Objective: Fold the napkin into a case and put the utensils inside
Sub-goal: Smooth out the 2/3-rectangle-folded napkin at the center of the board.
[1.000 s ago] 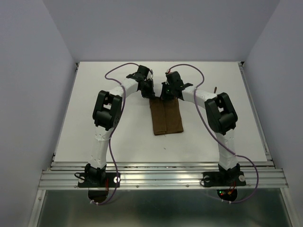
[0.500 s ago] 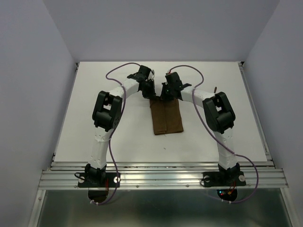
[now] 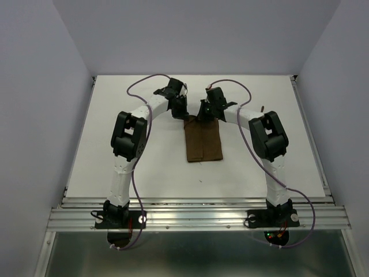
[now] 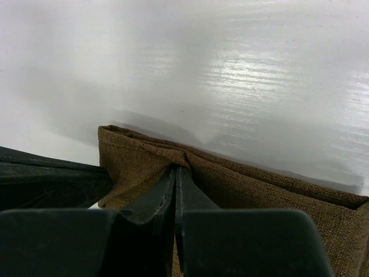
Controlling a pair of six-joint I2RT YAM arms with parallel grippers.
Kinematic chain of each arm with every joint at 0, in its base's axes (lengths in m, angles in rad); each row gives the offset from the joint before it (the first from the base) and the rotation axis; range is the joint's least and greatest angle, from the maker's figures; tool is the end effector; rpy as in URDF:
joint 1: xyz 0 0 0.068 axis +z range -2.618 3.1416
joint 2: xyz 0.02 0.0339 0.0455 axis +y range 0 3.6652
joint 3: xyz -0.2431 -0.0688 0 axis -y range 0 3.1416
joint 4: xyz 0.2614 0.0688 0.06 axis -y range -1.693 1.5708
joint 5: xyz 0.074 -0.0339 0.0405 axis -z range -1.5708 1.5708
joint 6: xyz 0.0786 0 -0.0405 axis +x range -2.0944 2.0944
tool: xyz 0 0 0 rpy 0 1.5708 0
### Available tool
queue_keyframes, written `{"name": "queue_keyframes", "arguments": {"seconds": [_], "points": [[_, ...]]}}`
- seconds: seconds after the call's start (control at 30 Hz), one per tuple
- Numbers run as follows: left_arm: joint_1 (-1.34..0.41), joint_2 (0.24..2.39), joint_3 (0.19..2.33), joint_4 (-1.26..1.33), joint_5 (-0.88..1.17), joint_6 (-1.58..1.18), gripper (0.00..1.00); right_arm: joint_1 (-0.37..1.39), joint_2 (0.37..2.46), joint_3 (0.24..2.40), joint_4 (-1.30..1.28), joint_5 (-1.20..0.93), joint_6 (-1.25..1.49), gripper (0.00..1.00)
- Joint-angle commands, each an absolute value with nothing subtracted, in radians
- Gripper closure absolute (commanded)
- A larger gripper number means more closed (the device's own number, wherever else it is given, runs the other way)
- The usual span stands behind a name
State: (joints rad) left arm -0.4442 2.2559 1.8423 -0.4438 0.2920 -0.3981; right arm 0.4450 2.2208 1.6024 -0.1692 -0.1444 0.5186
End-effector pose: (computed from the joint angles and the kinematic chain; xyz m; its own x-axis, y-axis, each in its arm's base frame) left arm 0.4733 -0.2503 0.1388 -0.8549 -0.0043 -0.5188 0.2715 0.8485 -0.4543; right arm 0.4663 0.2349 0.0968 -0.8121 0.1561 -0.5622 -0.1325 0.8890 0.4383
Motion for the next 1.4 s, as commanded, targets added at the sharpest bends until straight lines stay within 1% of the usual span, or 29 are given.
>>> {"name": "queue_keyframes", "arguments": {"seconds": [0.0,0.23,0.43,0.73,0.97,1.1,1.17,1.37], "points": [[-0.442,2.201,1.872,-0.476,0.244,-0.365,0.96,0.433,2.267,1.568,-0.193,-0.138,0.459,0.96],[-0.397,2.155,1.747,-0.429,0.186,-0.391,0.97,0.433,2.266,1.562,-0.193,-0.156,0.449,0.96],[-0.414,2.181,1.750,-0.425,0.216,-0.402,1.00,0.433,2.269,1.562,-0.193,-0.167,0.446,0.96],[-0.449,2.187,1.764,-0.426,0.258,-0.413,1.00,0.433,2.276,1.572,-0.192,-0.186,0.437,0.96],[-0.477,2.160,1.747,-0.442,0.238,-0.428,1.00,0.433,2.290,1.591,-0.195,-0.232,0.436,0.97],[-0.477,2.085,1.704,-0.463,0.207,-0.420,1.00,0.442,2.289,1.577,-0.201,-0.247,0.419,0.97],[-0.477,2.045,1.640,-0.477,0.170,-0.407,1.00,0.452,2.281,1.563,-0.201,-0.270,0.402,0.97],[-0.476,1.826,1.411,-0.500,0.072,-0.390,0.98,0.525,2.264,1.497,-0.201,-0.351,0.312,0.97]]}}
